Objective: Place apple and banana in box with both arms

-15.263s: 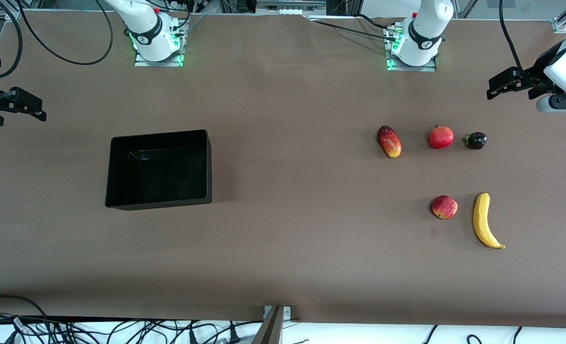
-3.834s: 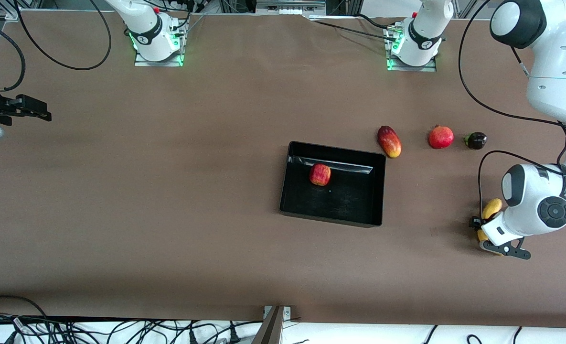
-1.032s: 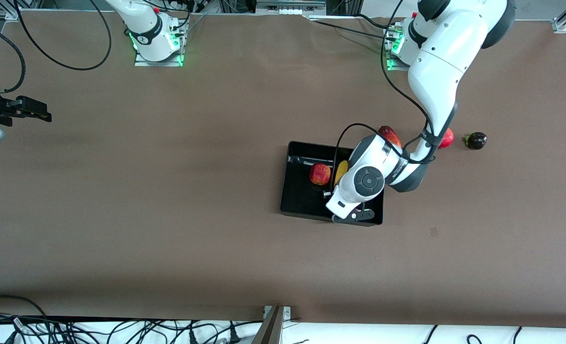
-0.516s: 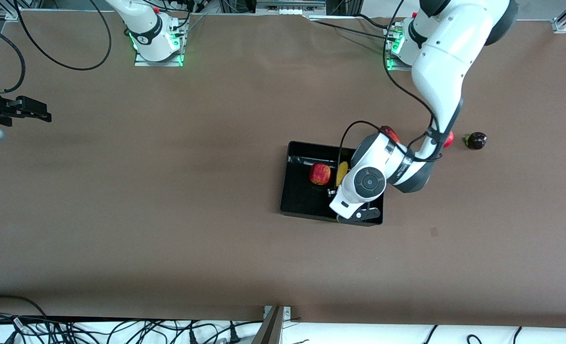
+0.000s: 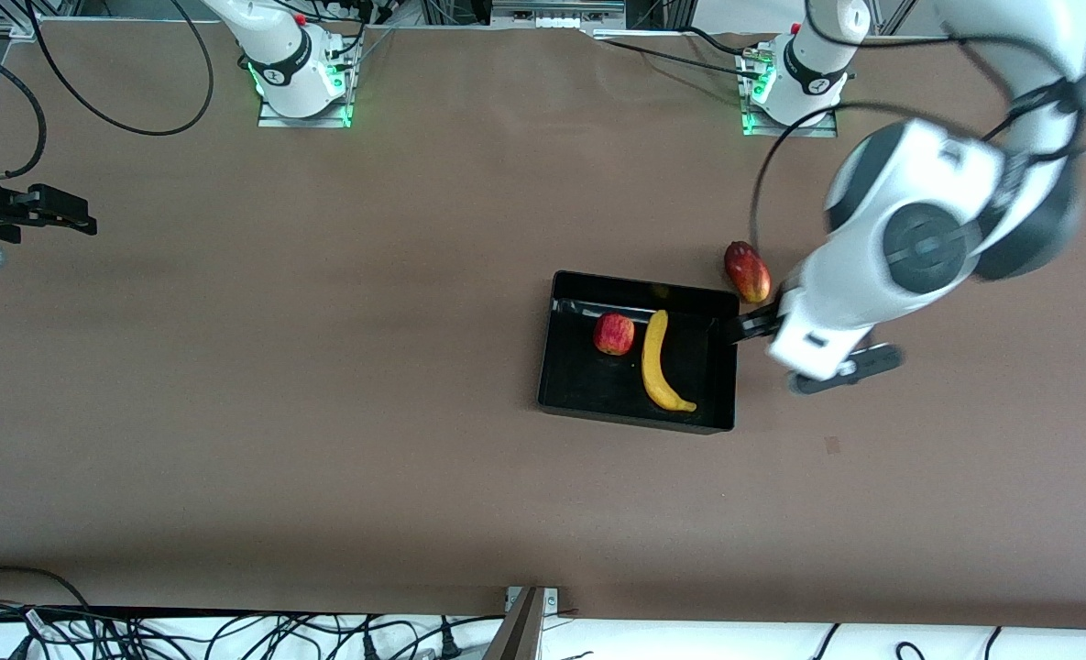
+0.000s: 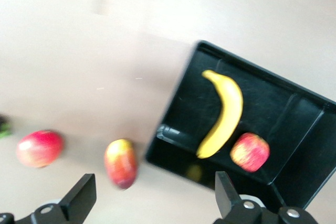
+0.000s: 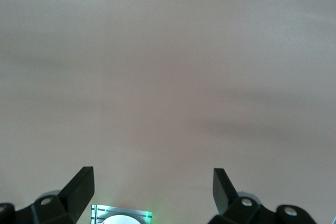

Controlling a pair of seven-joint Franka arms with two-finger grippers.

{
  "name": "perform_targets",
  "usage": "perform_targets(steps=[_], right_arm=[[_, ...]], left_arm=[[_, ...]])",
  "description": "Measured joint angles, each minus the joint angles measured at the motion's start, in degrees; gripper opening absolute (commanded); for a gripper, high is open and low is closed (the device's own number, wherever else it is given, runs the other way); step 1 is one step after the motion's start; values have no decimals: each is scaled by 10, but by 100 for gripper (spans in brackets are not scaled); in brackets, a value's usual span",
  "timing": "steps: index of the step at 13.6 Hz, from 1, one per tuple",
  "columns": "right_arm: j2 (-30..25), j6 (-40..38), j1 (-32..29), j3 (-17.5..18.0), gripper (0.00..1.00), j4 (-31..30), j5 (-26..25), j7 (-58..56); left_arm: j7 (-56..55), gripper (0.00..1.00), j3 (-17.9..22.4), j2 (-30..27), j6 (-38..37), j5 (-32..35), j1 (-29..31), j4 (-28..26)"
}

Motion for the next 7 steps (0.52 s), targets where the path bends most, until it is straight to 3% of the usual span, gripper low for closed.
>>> perform_targets(steps=[5,7], right_arm=[[0,2,-1,0,100,0,0,0],[0,12,-1,0,100,1,0,0]], left_arm=[[164,100,0,-107,-78,-14,107,0],[262,100,33,-142,-97,-24,129,-1]])
